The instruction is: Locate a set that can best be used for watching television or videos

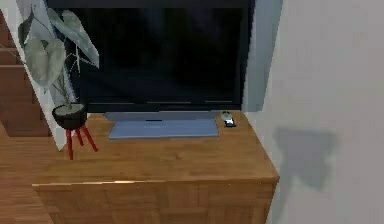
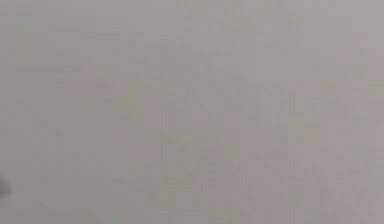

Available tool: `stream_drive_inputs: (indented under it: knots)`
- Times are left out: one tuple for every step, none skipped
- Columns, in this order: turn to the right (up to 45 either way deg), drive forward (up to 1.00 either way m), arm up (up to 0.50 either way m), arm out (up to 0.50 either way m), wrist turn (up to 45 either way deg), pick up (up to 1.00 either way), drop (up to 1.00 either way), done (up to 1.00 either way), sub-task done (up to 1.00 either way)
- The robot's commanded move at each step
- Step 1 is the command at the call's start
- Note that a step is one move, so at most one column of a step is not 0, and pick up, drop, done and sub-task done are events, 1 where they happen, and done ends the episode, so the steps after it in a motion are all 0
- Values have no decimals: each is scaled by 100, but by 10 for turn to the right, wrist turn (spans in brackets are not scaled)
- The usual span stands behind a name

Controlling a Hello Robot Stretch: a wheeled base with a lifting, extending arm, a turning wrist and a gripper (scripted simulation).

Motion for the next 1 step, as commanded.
stream_drive_inputs:
  knots:
    - [0,15,0,0,0,0,0,0,0]
